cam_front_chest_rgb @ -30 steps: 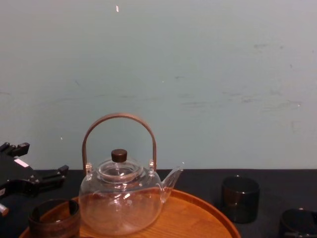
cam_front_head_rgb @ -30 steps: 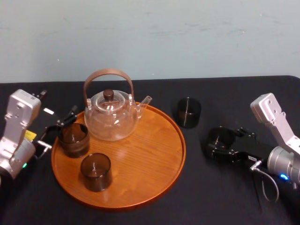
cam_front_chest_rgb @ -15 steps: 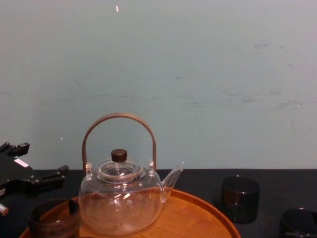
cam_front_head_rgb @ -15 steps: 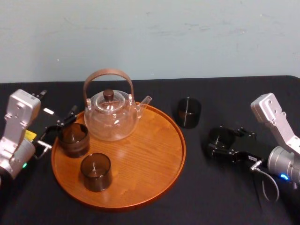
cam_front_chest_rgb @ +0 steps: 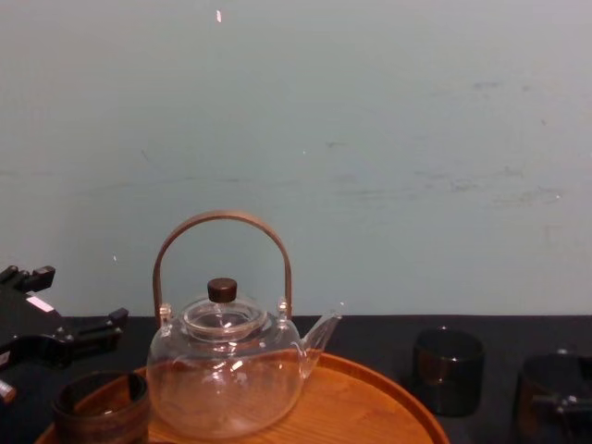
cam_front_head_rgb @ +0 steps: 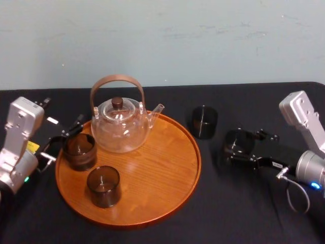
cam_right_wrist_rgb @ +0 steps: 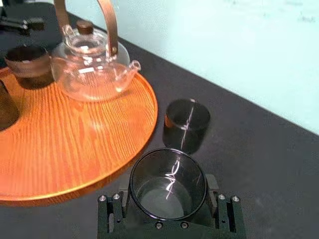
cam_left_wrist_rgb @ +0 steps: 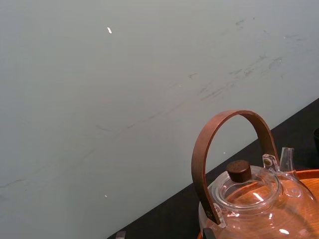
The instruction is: Pick up the glass from the table and place it on the tray.
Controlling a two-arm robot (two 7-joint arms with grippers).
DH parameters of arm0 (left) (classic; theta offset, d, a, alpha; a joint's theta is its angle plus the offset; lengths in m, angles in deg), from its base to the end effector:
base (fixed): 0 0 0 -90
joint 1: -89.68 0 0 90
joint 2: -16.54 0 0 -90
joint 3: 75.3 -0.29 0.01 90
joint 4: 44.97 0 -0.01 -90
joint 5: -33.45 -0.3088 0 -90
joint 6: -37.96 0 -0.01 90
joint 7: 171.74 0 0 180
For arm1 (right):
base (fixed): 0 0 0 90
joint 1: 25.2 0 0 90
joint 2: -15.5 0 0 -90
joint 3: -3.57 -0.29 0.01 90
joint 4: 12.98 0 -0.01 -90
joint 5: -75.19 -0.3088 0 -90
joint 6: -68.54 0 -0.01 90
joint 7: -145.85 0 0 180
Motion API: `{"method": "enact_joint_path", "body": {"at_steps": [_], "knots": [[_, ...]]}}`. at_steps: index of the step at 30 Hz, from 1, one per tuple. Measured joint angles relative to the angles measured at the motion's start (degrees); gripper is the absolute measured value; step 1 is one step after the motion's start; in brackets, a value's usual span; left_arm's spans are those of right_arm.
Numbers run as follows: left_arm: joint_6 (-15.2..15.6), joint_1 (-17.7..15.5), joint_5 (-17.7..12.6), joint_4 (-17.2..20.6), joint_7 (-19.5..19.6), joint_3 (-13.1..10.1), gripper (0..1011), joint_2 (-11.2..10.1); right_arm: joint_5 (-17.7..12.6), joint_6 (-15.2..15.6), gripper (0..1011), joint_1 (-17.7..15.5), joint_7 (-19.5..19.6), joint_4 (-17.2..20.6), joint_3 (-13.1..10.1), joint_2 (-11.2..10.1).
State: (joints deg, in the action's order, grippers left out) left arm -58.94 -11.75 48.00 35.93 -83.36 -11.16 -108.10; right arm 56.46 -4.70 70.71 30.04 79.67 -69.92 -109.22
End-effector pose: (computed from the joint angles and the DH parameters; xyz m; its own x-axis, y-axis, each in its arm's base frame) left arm 0.3581 0.0827 -0.3023 0.2923 0.8803 0.3736 -0.9553 0.2873 0.0703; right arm 0.3430 -0.0865 -0.2565 0.6392 -0.7596 0.1204 0.7336 0.5553 -0.3917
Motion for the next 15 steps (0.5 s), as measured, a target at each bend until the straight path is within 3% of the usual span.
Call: {"method": "enact_joint_path", "body": {"at_steps": [10,15], "knots": [[0.0,0.0,0.0,0.0,0.0,0.0,1001,0.0,-1.9,0.7,905,0.4,-1.0,4.2,0.3,-1.5],[0.0,0.0,0.0,0.0,0.0,0.0,1001,0.0,-2.4,0.7,905,1.5,-2.4,5.4,2.2,-1.9]]}}
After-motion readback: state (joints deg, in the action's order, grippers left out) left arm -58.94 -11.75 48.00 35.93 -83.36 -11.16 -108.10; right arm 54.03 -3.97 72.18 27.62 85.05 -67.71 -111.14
